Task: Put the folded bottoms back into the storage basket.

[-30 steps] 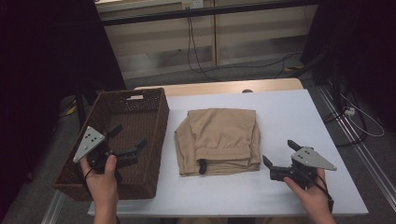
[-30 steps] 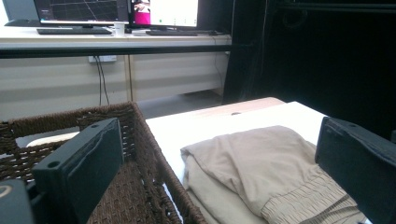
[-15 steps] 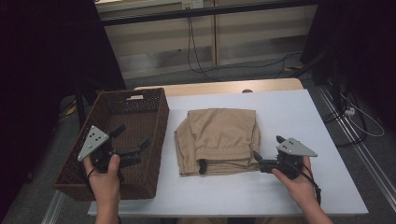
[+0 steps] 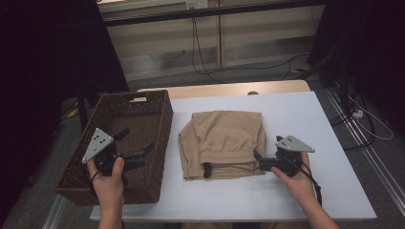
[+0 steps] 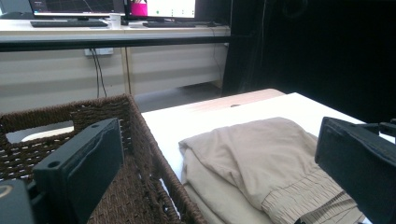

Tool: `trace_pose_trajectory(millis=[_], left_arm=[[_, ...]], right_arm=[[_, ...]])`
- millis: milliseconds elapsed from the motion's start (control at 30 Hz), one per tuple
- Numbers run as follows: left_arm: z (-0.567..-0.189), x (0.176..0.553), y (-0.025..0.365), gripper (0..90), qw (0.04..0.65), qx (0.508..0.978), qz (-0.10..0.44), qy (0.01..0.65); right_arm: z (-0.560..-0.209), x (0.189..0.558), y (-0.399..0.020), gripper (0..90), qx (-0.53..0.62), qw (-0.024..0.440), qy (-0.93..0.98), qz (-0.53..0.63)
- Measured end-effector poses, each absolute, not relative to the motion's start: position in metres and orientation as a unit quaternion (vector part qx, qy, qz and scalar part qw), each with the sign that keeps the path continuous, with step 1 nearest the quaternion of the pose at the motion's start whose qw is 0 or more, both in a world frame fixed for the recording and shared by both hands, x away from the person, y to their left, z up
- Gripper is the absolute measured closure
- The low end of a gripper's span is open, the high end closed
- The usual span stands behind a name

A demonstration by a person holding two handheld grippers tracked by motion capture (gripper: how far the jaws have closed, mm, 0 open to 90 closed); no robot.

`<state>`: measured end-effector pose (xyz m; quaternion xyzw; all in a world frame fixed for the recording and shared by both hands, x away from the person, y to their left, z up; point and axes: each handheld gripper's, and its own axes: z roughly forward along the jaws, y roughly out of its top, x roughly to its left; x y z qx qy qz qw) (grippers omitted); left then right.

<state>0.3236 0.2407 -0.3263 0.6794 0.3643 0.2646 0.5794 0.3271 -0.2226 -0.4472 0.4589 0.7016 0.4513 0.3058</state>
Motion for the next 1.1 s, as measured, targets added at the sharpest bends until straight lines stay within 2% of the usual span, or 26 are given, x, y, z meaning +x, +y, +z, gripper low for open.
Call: trace_pose_trajectory(millis=[833, 1100], left_arm=[[-0.327, 0.325, 0.238, 1.5, 0.576, 0.683, 0.262, 0.365], [-0.328, 0.325, 0.240, 1.5, 0.575, 0.682, 0.262, 0.368]], right_arm=[[-0.457, 0.347, -0.195, 7.0, 0.484, 0.271, 0.738, 0.383], [-0.464, 0.349, -0.199, 4.2, 0.529, 0.223, 0.731, 0.370]])
